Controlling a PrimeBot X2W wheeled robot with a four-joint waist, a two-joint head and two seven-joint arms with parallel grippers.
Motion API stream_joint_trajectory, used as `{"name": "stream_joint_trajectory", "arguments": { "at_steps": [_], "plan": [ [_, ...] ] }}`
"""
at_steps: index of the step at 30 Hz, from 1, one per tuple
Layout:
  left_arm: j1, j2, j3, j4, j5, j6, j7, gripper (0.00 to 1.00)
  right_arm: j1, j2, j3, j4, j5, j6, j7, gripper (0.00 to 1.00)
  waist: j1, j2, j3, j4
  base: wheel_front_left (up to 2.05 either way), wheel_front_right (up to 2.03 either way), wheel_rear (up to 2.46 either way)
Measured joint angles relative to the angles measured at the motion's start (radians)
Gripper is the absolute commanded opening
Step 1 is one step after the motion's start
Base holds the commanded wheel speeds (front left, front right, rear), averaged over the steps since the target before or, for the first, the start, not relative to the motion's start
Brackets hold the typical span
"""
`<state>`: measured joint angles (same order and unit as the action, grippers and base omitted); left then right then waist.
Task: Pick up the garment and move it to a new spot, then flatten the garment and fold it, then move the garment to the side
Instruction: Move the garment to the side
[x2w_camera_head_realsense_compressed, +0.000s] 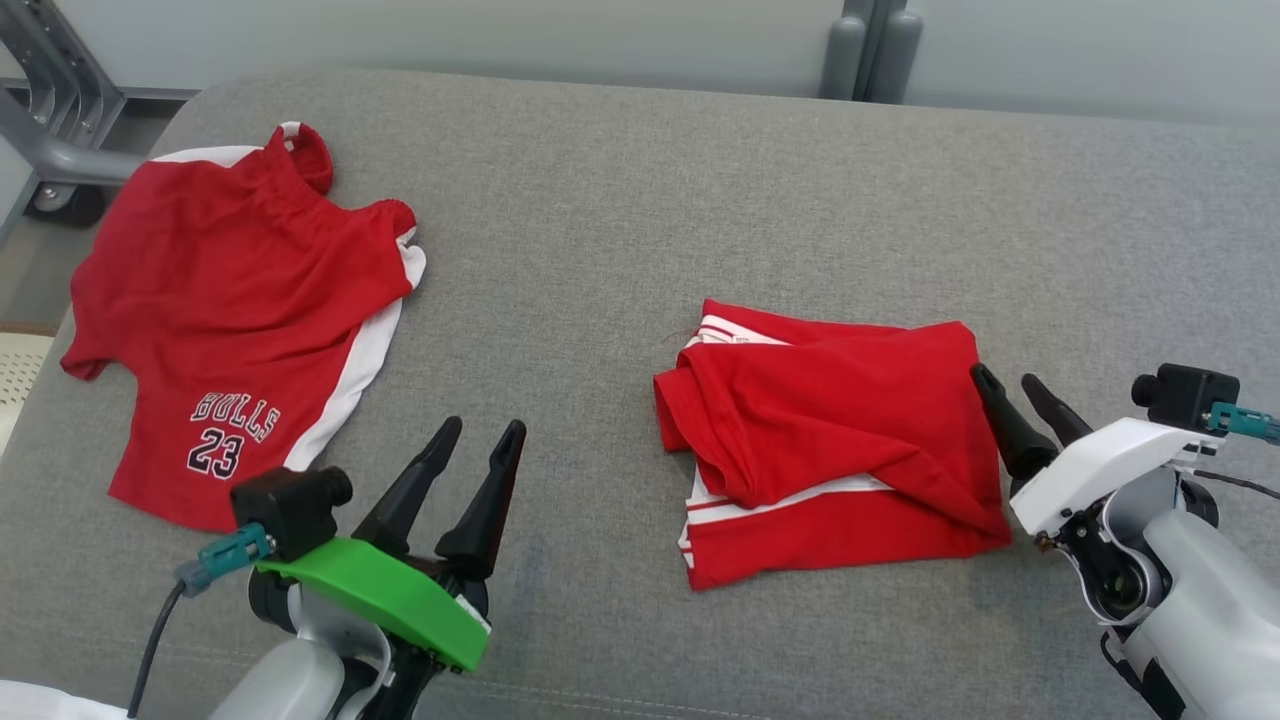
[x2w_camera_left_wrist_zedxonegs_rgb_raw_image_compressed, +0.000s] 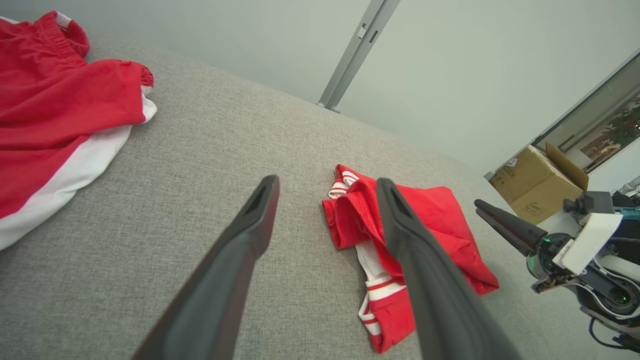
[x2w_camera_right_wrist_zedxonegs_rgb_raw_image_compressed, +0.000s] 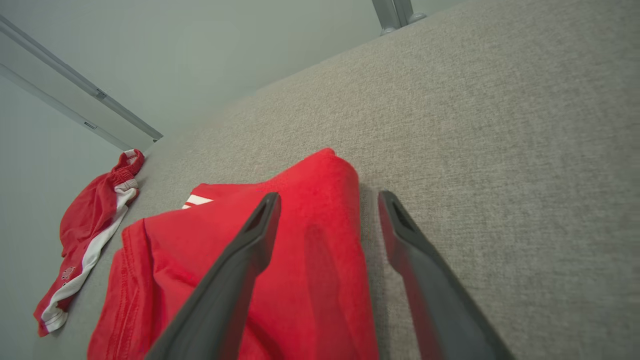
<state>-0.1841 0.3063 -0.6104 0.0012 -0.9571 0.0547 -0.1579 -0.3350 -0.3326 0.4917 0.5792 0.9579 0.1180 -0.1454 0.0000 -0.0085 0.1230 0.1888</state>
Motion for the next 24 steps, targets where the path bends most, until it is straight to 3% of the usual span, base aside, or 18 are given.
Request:
{"name": "stream_joint_trajectory", "arguments": {
  "at_steps": [18, 19, 20, 21, 22, 23, 24],
  "plan": [
    [-0.002, 0.002, 0.001, -0.005, 0.011, 0.007, 0.012, 1.0, -0.014, 0.039, -0.037, 0.101, 0.097, -0.004, 0.05, 1.0, 0.0, 0.0, 0.058, 0.066, 0.0, 0.0, 0.0],
    [-0.002, 0.002, 0.001, -0.004, 0.011, 0.007, 0.012, 1.0, -0.019, 0.046, -0.037, 0.101, 0.102, -0.004, 0.051, 0.95, 0.0, 0.0, 0.059, 0.066, 0.0, 0.0, 0.0],
    [-0.002, 0.001, 0.001, -0.004, 0.011, 0.007, 0.012, 1.0, -0.024, 0.051, -0.037, 0.103, 0.107, -0.004, 0.057, 0.67, 0.0, 0.0, 0.059, 0.067, 0.0, 0.0, 0.0],
    [-0.002, 0.001, 0.001, -0.004, 0.011, 0.007, 0.012, 1.0, -0.028, 0.052, -0.036, 0.103, 0.109, -0.004, 0.06, 0.25, 0.0, 0.0, 0.059, 0.067, 0.0, 0.0, 0.0],
    [-0.002, 0.001, 0.001, -0.003, 0.011, 0.007, 0.012, 1.0, -0.03, 0.052, -0.035, 0.105, 0.109, -0.004, 0.06, 0.08, 0.0, 0.0, 0.058, 0.067, 0.0, 0.0, 0.0],
    [-0.003, 0.001, 0.001, -0.003, 0.011, 0.007, 0.012, 1.0, -0.031, 0.052, -0.035, 0.105, 0.109, -0.004, 0.06, 0.0, 0.0, 0.0, 0.058, 0.067, 0.0, 0.0, 0.0],
    [-0.003, 0.001, 0.001, -0.003, 0.011, 0.007, 0.012, 1.0, -0.031, 0.052, -0.035, 0.105, 0.109, -0.004, 0.06, 0.0, 0.0, 0.0, 0.057, 0.067, 0.0, 0.0, 0.0]
  ]
}}
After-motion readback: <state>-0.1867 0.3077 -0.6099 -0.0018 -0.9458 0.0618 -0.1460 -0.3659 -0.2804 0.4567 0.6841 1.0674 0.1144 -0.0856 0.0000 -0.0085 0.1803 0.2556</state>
